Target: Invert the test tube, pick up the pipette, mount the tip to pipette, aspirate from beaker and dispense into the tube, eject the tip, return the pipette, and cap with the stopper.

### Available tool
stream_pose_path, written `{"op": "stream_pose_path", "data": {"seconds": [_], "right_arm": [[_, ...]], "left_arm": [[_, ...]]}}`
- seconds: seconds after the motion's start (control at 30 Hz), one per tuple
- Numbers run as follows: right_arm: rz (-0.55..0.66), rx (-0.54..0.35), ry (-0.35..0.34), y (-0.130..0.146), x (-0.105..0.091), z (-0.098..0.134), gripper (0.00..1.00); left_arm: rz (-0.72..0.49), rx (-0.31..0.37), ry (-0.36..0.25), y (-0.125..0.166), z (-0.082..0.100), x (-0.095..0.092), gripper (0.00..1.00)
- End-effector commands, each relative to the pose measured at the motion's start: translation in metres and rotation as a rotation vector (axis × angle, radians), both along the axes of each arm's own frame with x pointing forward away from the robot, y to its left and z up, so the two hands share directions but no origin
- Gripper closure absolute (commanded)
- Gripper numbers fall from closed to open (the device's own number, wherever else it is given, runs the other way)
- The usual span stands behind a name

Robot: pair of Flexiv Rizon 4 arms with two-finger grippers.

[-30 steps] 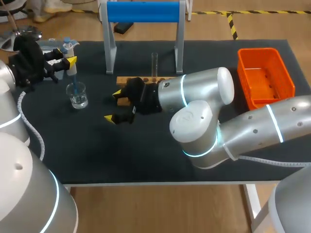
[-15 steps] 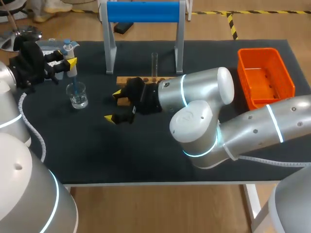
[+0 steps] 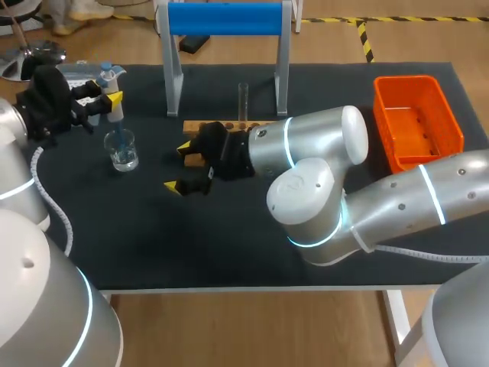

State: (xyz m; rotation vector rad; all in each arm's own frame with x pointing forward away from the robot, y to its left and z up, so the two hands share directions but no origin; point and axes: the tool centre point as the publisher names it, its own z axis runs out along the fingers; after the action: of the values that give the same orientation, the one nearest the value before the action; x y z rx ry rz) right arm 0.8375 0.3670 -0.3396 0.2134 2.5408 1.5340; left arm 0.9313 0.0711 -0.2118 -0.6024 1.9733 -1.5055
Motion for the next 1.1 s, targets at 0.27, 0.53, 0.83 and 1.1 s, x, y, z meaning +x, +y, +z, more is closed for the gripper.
{"op": "stream_pose_path", "data": {"seconds": [0.27,0.53,0.83,1.1], "right_arm": [[0.004,-0.003,0.003,-0.0015,0.0005,0.0016,0.00],[0.004,-0.003,0.003,-0.0015,0.0005,0.0016,0.00],[0.004,-0.003,0.003,-0.0015,0.0005,0.0016,0.00],[0.004,-0.003,0.003,-0.0015,0.0005,0.0016,0.00]], "left_arm": [[0.001,0.010,0.011,-0.0011,-0.0022,0.0006,1.00],[0.001,0.015,0.020,-0.0016,-0.0023,0.0011,1.00],[-0.003,0.007,0.030,-0.0025,-0.0024,0.0019,1.00],[-0.007,0.011,0.041,-0.0026,-0.0021,0.0026,1.00]]}}
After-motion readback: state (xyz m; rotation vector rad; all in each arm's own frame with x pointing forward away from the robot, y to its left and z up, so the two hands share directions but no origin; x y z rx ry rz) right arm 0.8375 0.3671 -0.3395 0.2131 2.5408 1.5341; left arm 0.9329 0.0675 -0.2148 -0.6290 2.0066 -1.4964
